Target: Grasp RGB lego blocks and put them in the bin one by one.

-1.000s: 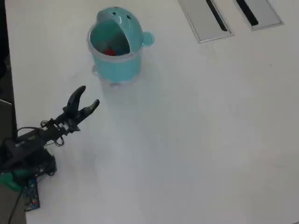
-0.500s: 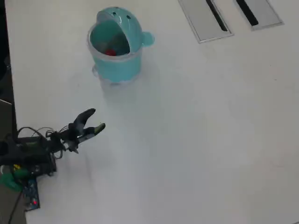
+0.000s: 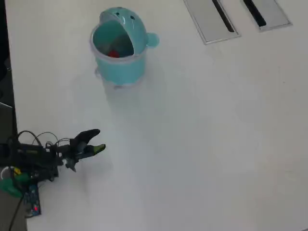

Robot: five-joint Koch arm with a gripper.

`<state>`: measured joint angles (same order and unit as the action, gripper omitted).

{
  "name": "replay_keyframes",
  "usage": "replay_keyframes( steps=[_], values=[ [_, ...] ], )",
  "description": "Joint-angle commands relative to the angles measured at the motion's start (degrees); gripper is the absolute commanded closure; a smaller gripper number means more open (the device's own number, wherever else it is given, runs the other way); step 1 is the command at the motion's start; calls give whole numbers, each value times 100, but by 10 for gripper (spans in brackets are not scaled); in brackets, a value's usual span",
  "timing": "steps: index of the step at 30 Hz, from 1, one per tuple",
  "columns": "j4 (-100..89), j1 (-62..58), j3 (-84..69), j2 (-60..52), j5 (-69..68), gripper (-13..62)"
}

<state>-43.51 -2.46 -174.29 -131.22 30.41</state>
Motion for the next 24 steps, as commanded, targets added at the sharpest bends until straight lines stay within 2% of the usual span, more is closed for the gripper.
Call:
replay_keyframes(
  steps=[1,12,24],
  values=[
    [-888,-62,26,-422,-308,163],
    [-211,-105,-668,-457,-1354,163],
    [1661,-105,-747,-457,-1222,154]
  ],
)
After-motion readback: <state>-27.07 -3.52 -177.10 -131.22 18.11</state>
